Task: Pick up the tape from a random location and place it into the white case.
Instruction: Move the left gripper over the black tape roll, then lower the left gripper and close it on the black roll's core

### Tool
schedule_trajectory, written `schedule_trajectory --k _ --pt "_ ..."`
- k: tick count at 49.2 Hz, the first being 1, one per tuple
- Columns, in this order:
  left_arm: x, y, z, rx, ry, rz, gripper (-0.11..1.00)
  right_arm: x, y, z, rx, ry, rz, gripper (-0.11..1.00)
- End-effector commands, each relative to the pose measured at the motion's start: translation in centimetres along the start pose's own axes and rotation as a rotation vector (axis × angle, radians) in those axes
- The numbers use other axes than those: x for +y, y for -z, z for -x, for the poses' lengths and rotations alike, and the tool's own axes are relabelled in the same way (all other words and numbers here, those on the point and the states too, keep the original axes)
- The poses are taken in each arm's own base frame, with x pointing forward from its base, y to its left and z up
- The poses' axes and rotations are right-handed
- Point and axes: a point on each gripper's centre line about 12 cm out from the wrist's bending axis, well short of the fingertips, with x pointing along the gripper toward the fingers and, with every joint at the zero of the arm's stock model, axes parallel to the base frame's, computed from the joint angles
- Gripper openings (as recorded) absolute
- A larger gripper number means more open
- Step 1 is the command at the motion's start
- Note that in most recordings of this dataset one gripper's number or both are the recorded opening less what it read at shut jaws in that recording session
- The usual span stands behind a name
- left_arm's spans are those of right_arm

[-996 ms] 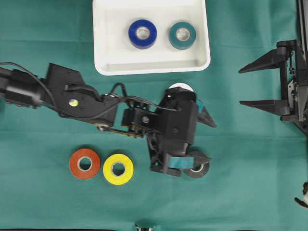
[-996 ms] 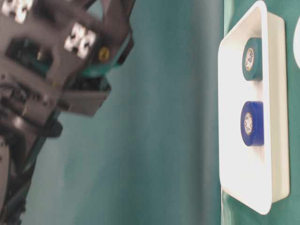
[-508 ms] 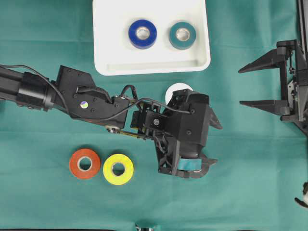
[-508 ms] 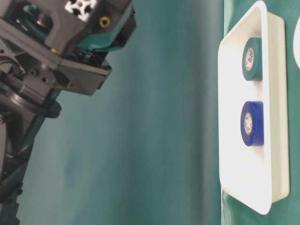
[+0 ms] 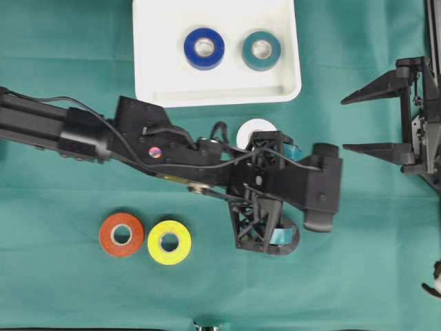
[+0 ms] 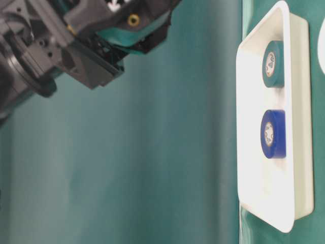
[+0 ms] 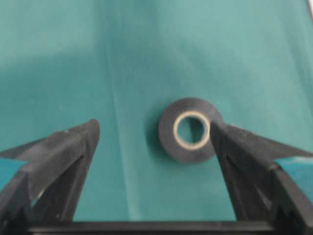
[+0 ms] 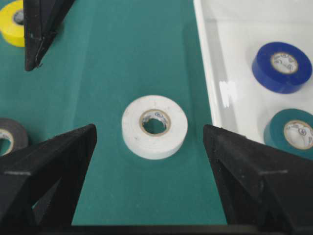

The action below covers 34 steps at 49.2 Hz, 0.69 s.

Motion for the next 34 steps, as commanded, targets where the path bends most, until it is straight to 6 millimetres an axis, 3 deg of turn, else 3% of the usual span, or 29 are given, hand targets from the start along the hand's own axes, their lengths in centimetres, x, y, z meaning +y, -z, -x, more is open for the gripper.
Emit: schedule_trajectory --k 1,34 --pt "0.1 -1.8 1.7 0.0 -0.005 -0.002 0.98 0.1 -0.7 -0.1 -0.016 -0.003 0.003 0.87" --pt "-0.3 -1.5 0.2 0.041 -0.003 0.029 0.98 0.1 -0.6 -0.2 -0.01 -0.002 0.004 0.87"
